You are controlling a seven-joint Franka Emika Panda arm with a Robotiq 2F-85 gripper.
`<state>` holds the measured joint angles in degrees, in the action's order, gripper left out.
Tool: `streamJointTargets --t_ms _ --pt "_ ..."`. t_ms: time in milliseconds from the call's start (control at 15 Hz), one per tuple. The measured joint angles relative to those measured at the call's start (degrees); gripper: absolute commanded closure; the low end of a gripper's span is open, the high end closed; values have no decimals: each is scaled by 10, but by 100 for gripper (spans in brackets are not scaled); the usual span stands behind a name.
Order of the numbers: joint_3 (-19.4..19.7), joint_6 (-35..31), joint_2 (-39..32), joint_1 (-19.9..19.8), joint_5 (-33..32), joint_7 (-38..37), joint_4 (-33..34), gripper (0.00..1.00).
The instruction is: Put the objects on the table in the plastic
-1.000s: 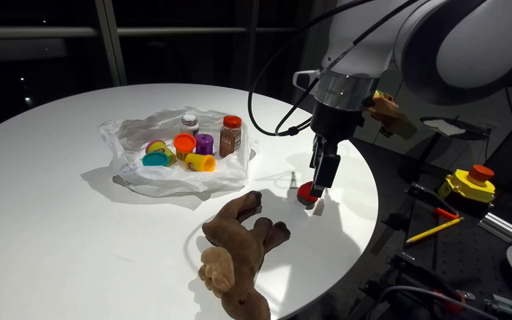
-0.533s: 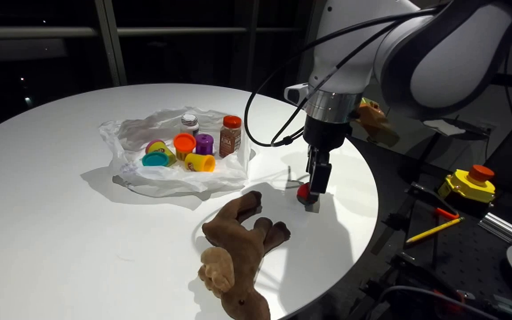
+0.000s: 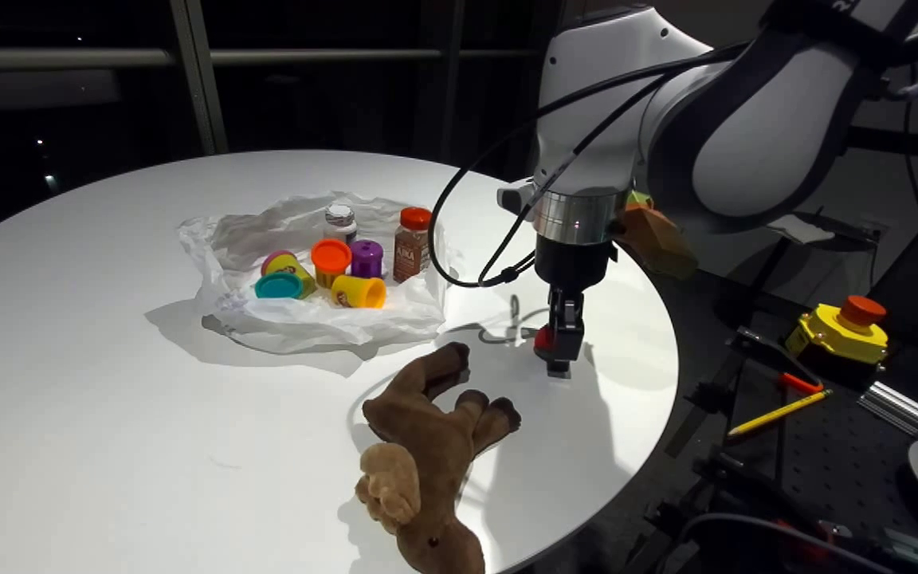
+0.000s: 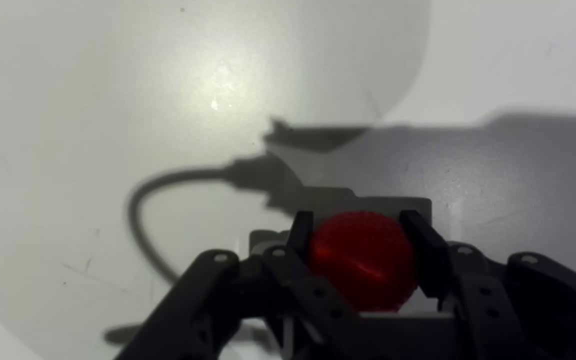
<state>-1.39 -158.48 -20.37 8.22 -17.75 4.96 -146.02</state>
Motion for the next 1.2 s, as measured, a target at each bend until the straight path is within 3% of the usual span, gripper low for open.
streamJointTargets --t_ms 333,733,1200 --pt "11 16 22 33 -17 -49 22 76" --pt "5 50 62 72 -21 -134 128 77" --pt "10 50 -38 64 -13 -151 239 78"
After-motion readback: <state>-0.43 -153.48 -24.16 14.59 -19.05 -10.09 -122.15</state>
